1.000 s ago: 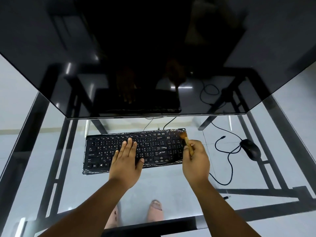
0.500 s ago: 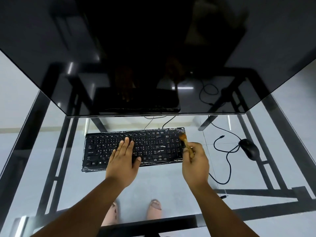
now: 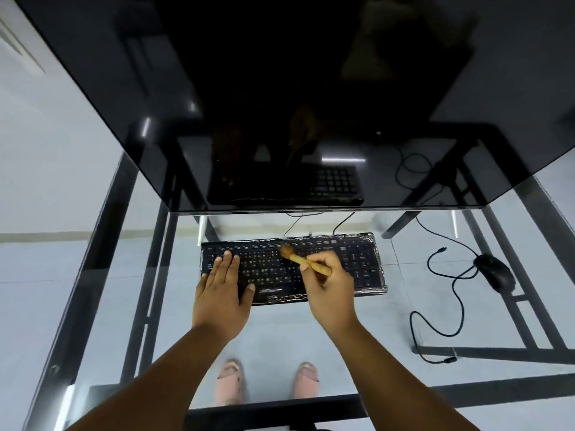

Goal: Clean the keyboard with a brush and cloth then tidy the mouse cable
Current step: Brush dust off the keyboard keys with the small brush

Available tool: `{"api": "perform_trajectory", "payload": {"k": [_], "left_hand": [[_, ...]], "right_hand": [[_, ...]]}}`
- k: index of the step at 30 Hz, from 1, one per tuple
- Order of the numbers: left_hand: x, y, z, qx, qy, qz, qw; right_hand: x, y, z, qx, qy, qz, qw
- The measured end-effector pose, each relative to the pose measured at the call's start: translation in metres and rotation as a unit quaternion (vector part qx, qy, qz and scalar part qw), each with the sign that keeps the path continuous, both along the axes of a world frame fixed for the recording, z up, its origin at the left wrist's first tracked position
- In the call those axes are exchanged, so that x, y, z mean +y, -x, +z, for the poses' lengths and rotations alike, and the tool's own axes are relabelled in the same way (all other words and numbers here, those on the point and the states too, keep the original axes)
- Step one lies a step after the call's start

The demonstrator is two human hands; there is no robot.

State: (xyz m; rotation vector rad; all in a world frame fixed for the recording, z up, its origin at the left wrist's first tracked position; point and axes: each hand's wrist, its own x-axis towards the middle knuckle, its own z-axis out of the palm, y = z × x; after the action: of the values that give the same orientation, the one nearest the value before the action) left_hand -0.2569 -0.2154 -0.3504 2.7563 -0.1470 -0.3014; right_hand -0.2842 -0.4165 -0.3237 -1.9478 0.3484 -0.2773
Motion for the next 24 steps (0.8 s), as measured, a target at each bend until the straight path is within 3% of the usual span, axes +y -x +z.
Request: {"api": "perform_trajectory", "payload": {"k": [5,8,11,13,17,21,24], "left_hand": [[0.042,-0.001,0.000,0.004,0.013,0.033,0.999],[0.064,-0.002,-0.002,0.044,0.005,0.037,0.998],[0.083,-0.001,-0.006,0.091,-0.009,0.025,0.996],[0.094,0.002,-0.010,0.104,-0.035,0.001,0.994],[0.101,0.004,-0.013,0.101,-0.046,-0.029,0.993],[0.104,0.003,-0.014,0.103,-0.042,-0.034,0.993],[0.106,0.005,-0.015,0.101,-0.038,-0.038,0.993]], "right_hand": [[0.061,-0.024,0.000,0.016,-0.070,0.018,0.997],[0.085,-0.034,0.002,0.043,-0.034,0.074,0.996],[0.094,-0.038,-0.002,0.060,0.054,-0.007,0.997],[0.098,-0.038,-0.004,0.049,0.038,-0.055,0.997],[0.117,-0.033,-0.001,0.063,-0.004,0.066,0.996],[0.120,-0.028,-0.008,0.033,0.027,-0.030,0.999],[0.120,-0.022,-0.010,0.055,0.010,0.064,0.996]]}}
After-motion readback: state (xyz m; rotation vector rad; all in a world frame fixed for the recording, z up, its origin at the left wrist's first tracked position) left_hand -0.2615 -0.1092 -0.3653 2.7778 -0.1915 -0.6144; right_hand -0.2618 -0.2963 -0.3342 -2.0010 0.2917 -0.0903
